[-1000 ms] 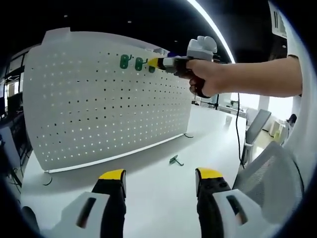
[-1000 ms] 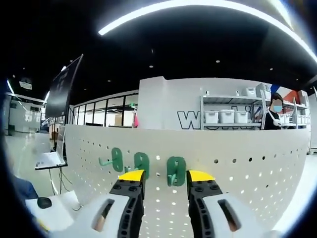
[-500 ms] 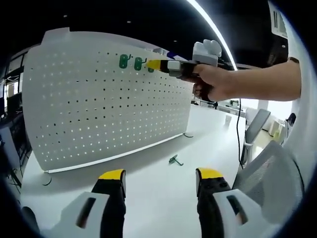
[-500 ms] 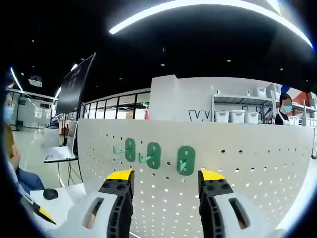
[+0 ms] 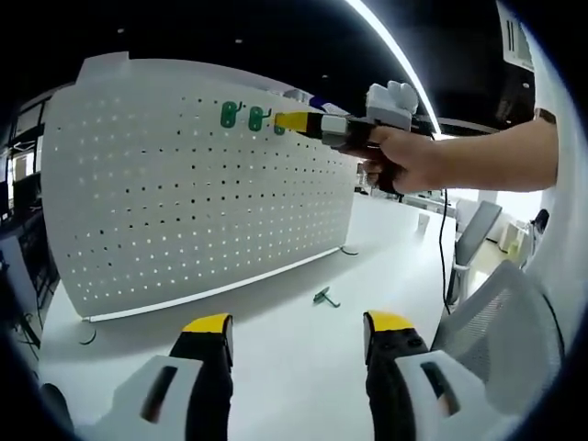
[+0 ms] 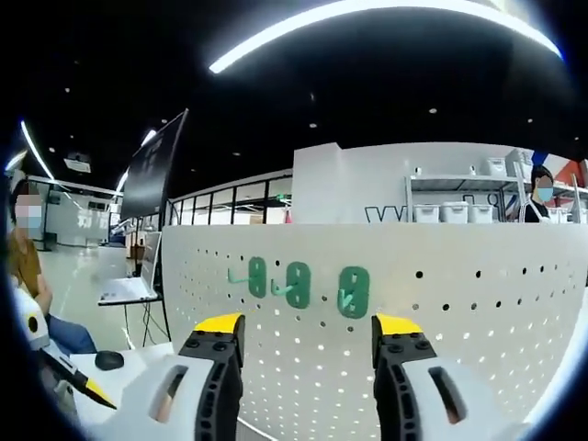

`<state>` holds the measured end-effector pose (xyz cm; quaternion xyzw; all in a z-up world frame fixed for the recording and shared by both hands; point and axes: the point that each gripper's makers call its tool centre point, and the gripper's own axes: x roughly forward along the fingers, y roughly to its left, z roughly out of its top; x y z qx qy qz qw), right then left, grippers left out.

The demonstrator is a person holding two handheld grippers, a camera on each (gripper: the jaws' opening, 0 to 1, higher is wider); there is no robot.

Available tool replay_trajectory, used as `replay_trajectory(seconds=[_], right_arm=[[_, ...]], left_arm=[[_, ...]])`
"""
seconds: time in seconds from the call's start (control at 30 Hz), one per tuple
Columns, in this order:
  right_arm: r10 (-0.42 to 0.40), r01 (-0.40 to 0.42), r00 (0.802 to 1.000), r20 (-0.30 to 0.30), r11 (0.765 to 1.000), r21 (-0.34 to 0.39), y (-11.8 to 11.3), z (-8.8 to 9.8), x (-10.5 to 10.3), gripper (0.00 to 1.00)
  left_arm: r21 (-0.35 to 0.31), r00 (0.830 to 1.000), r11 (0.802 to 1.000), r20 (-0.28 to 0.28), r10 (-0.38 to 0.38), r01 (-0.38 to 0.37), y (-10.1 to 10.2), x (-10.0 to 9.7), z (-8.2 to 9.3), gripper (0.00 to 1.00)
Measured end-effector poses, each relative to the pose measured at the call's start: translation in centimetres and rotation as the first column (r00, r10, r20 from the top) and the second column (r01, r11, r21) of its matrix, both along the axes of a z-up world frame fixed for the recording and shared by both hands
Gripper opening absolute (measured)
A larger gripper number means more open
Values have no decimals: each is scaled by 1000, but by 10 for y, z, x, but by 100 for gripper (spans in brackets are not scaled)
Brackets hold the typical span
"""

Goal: Insert the hook assembly into the mounting plate slot until the hook locks in place.

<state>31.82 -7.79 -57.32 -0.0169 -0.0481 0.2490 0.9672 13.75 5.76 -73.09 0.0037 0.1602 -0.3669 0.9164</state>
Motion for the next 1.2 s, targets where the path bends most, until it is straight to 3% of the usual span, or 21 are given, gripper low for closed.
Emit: replay_trajectory(seconds=[0.2,0.7,1.2], right_arm=[[52,-53,999,-10,999,-5,0,-9,-14,56],[61,-62,998,-32,998,-19,-13,-22,-31,56],[64,-67,995,-83,997,-35,-32,-49,-56,58]], left_arm=[[0,1000,1000,-1,2,-2,1,0,0,59],[0,1000,1000,3,-5,5,1,1,0,60],[-4,1000,1000,1,-7,7,-1,1,0,60]])
